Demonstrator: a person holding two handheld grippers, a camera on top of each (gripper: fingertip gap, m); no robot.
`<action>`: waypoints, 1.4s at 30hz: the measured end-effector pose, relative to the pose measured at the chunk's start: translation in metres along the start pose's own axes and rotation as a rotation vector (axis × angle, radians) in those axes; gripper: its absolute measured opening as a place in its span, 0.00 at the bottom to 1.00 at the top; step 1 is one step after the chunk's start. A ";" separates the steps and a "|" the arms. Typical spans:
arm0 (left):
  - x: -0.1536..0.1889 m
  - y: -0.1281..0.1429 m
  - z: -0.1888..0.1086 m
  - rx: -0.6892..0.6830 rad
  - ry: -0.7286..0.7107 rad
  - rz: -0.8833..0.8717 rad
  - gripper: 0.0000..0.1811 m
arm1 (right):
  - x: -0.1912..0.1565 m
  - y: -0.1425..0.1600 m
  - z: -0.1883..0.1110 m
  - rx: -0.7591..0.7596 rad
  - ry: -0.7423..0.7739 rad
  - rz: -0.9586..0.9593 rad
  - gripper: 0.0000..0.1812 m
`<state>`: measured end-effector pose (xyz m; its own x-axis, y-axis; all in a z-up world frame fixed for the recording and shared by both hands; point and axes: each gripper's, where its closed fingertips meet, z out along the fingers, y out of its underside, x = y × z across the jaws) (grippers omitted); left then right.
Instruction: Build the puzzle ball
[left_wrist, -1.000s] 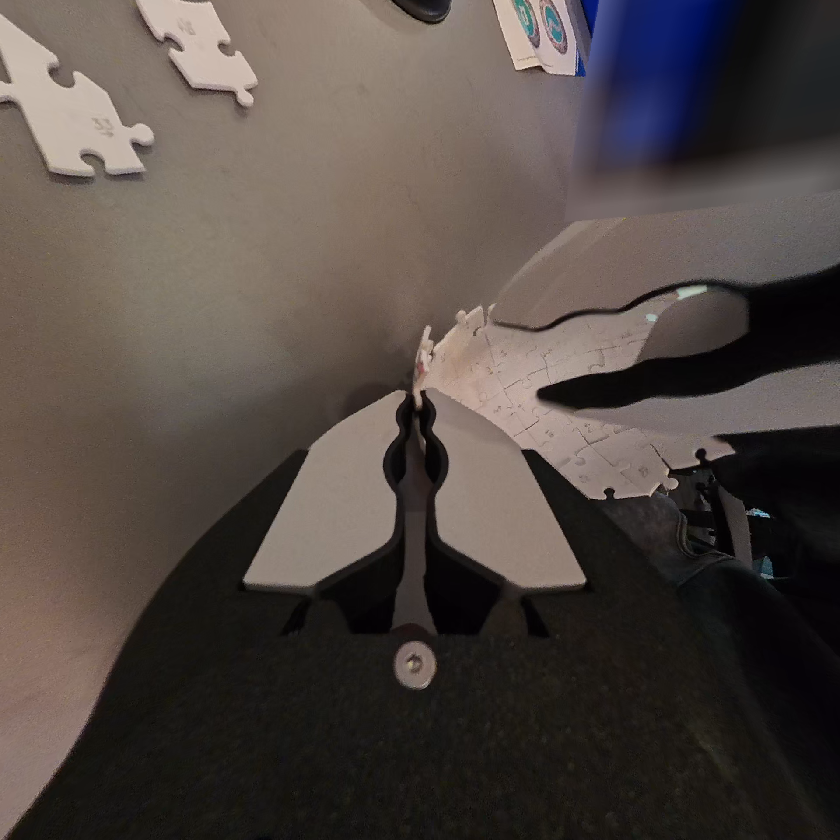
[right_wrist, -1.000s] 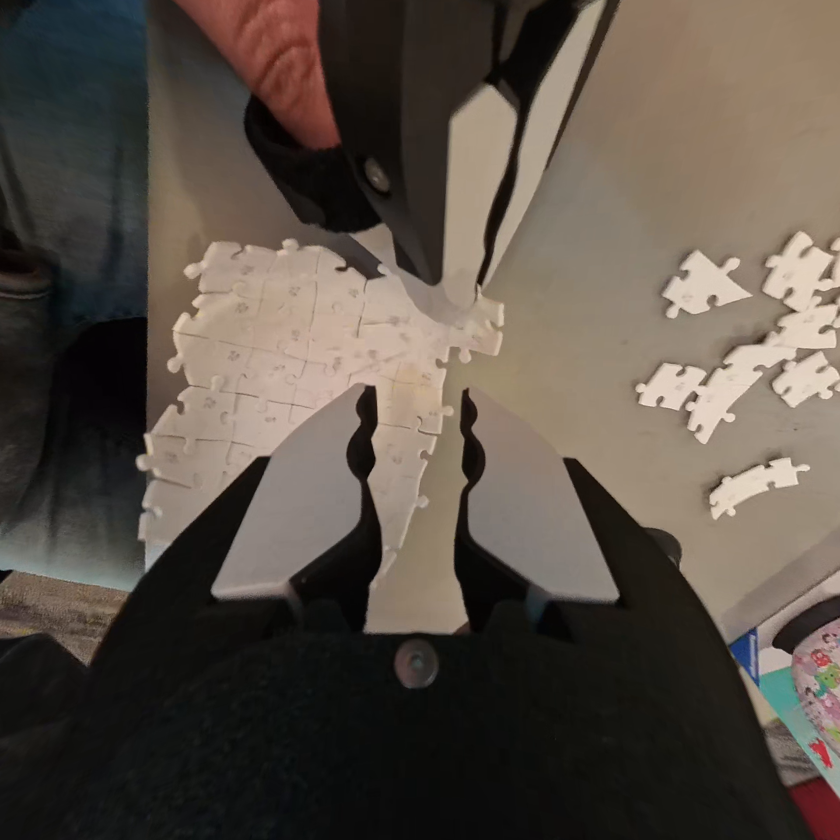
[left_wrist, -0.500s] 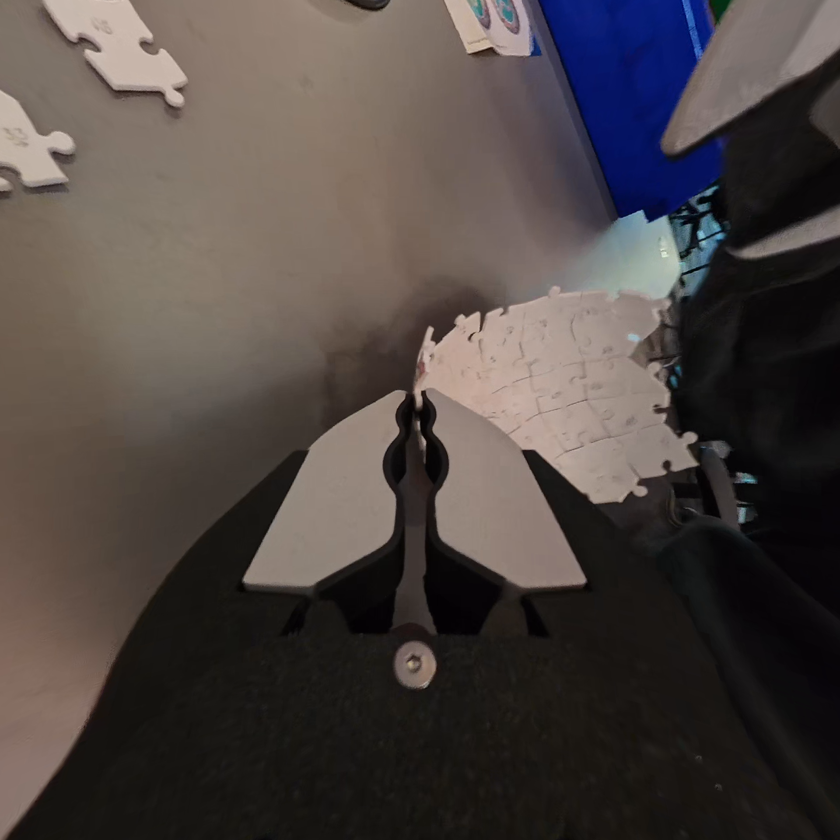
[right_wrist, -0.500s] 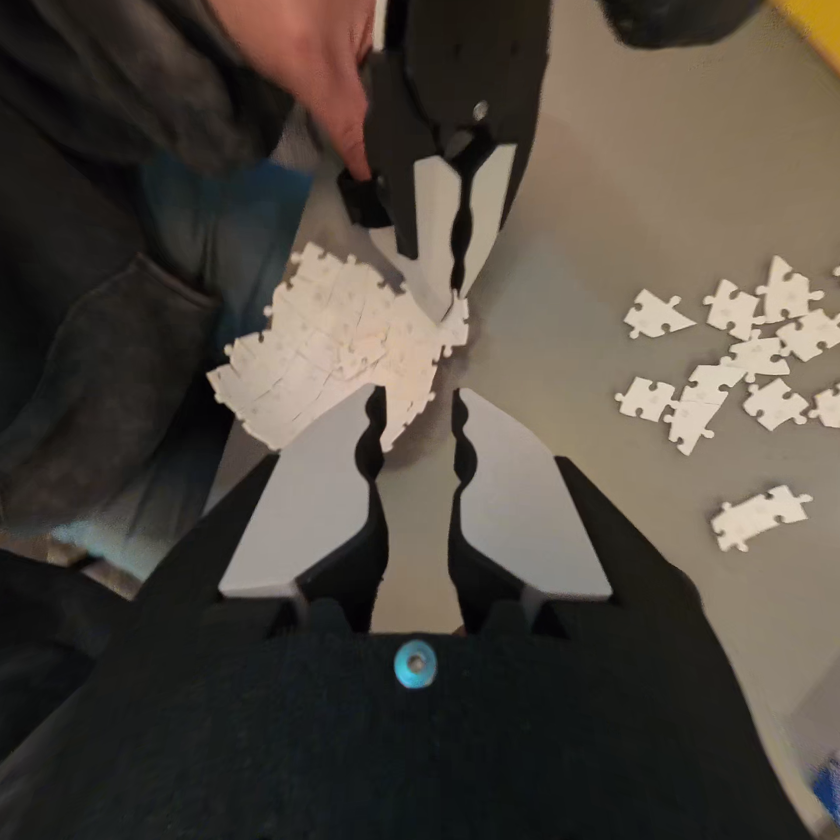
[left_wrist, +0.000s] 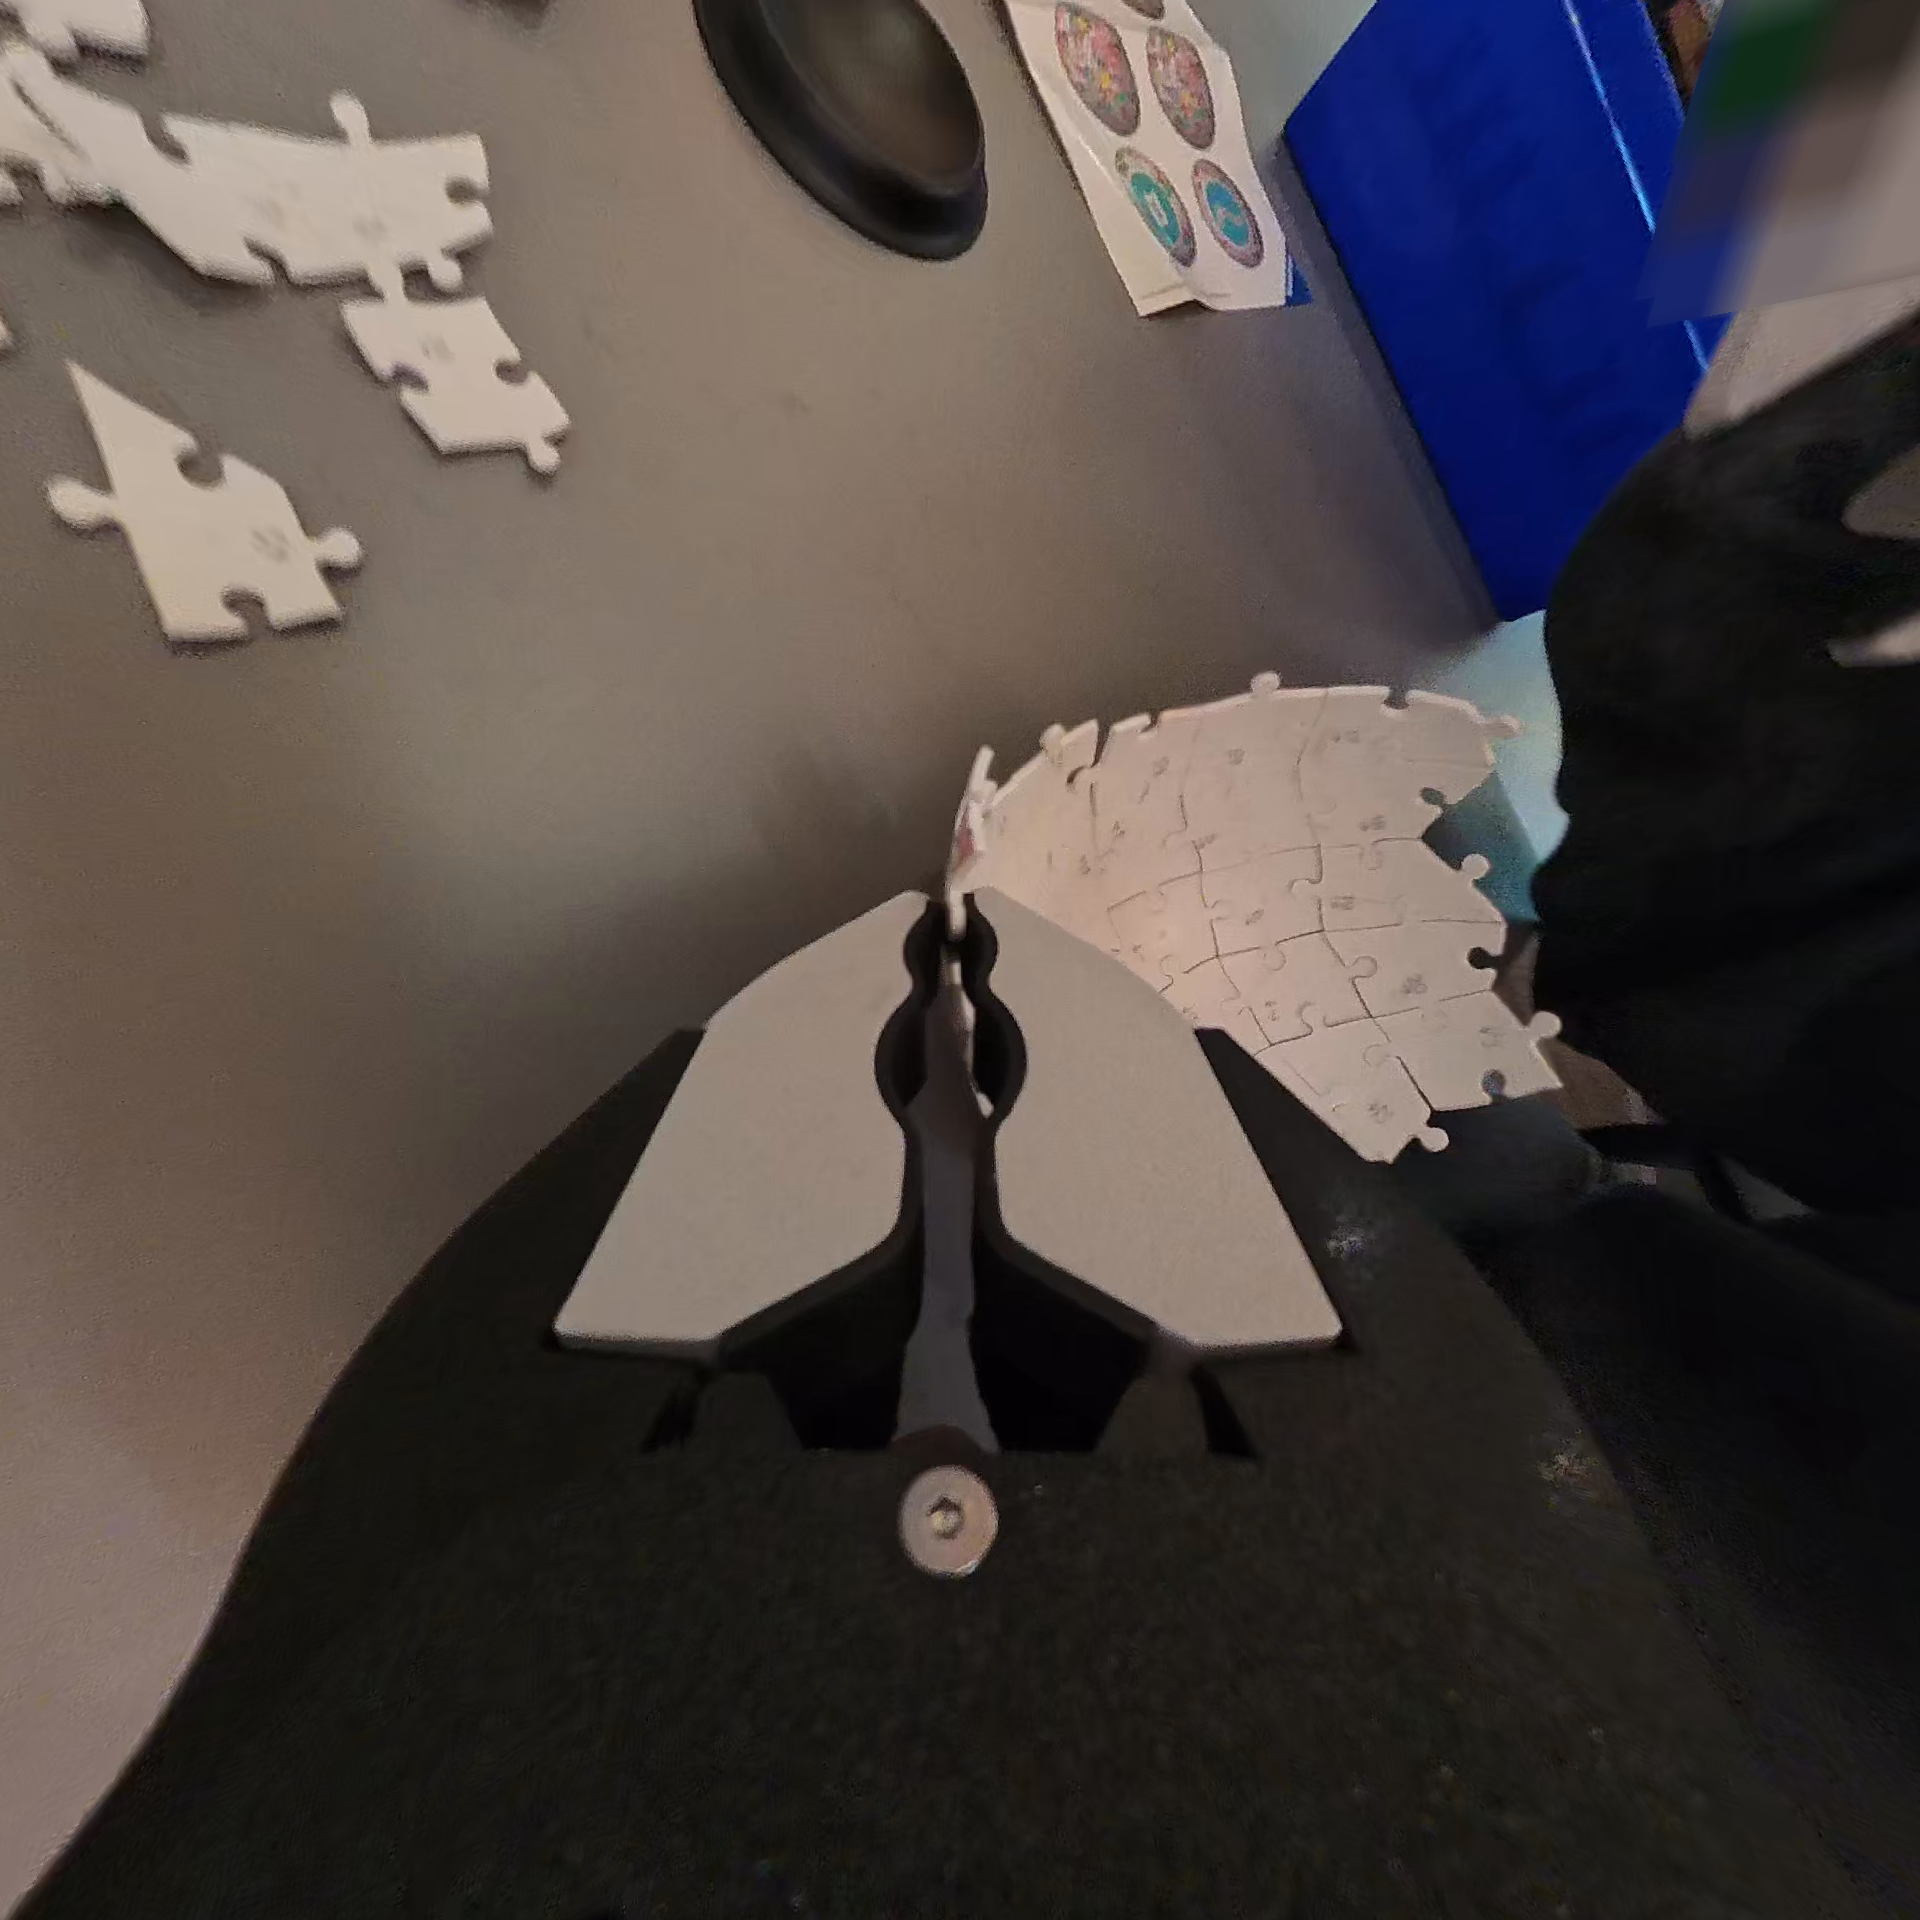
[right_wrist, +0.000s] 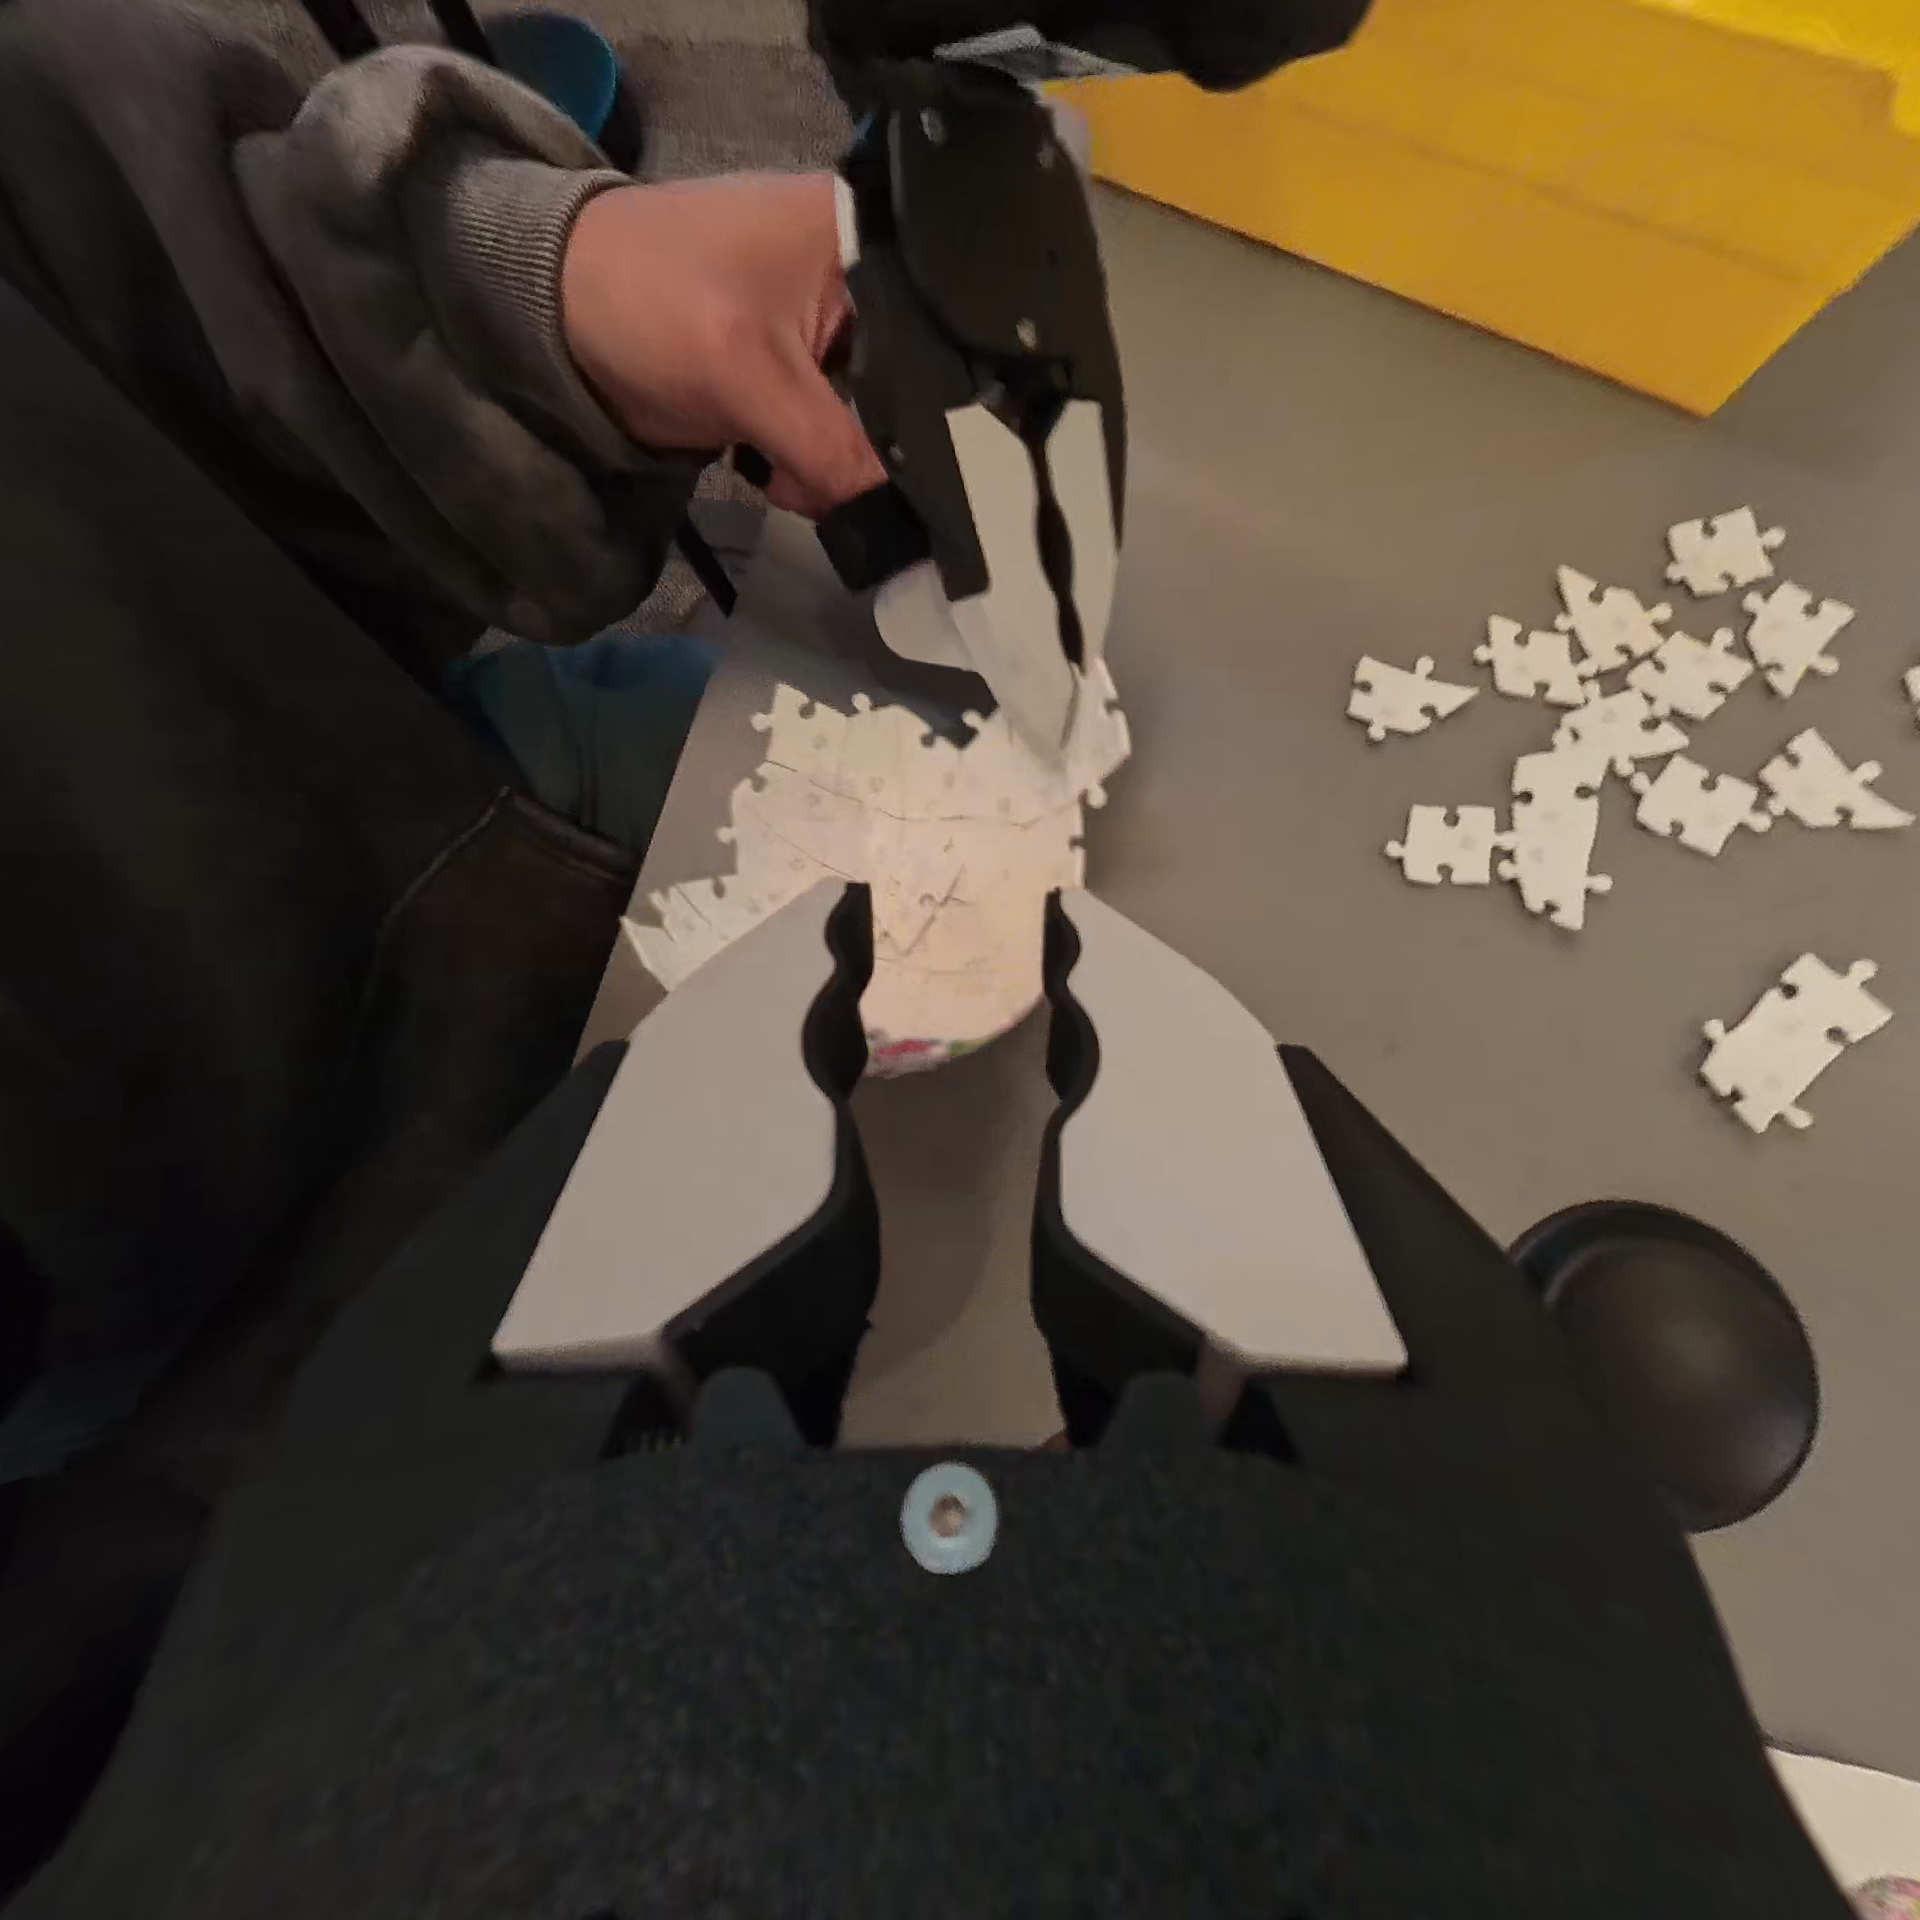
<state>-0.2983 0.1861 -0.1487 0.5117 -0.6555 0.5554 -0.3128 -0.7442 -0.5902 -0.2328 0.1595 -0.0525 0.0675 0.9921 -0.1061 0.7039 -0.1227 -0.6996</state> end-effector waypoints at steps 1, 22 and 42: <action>0.001 -0.003 0.000 0.005 -0.023 0.026 0.01 | -0.006 -0.003 0.003 -0.021 0.005 -0.026 0.17; 0.006 -0.028 -0.012 0.095 -0.348 0.344 0.01 | -0.002 0.066 0.015 0.061 0.575 0.308 0.24; 0.009 0.003 -0.010 0.052 -0.335 0.201 0.19 | 0.014 0.091 0.045 -0.066 0.710 0.690 0.10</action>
<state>-0.3026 0.1771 -0.1400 0.6802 -0.7027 0.2085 -0.3965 -0.5920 -0.7017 -0.1994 0.1607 -0.1493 0.8701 0.4926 -0.0124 0.3873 -0.6993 -0.6008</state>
